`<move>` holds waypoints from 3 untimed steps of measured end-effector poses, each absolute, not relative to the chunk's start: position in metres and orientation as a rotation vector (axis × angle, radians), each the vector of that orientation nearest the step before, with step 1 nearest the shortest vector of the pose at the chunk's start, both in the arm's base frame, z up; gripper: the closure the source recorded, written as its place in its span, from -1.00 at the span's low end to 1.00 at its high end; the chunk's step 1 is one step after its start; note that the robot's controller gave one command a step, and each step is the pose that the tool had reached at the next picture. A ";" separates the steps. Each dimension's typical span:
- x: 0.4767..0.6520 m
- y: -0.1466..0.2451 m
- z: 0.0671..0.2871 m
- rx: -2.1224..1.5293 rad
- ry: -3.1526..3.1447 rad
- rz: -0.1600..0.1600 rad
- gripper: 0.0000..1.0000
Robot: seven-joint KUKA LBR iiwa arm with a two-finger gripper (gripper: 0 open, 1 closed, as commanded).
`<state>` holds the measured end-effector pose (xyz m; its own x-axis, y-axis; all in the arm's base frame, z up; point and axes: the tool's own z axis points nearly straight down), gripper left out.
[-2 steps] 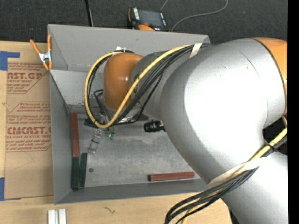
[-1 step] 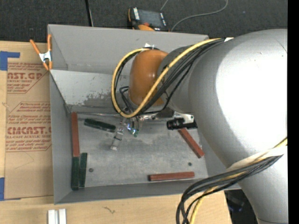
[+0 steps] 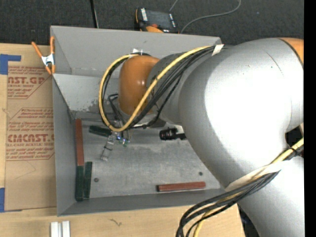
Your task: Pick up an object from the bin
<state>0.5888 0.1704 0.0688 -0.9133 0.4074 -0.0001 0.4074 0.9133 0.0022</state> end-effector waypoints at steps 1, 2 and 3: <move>0.590 0.168 0.070 0.657 3.069 0.001 1.00; 0.590 0.168 0.070 0.657 3.069 0.000 1.00; 0.586 0.177 0.133 0.614 3.075 0.006 1.00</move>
Offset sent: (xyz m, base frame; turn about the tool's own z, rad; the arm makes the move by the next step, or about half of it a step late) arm 0.0000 0.0000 0.0000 0.0000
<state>0.5865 0.1766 0.1334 -0.9232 0.3842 -0.0055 0.3842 0.9232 0.0047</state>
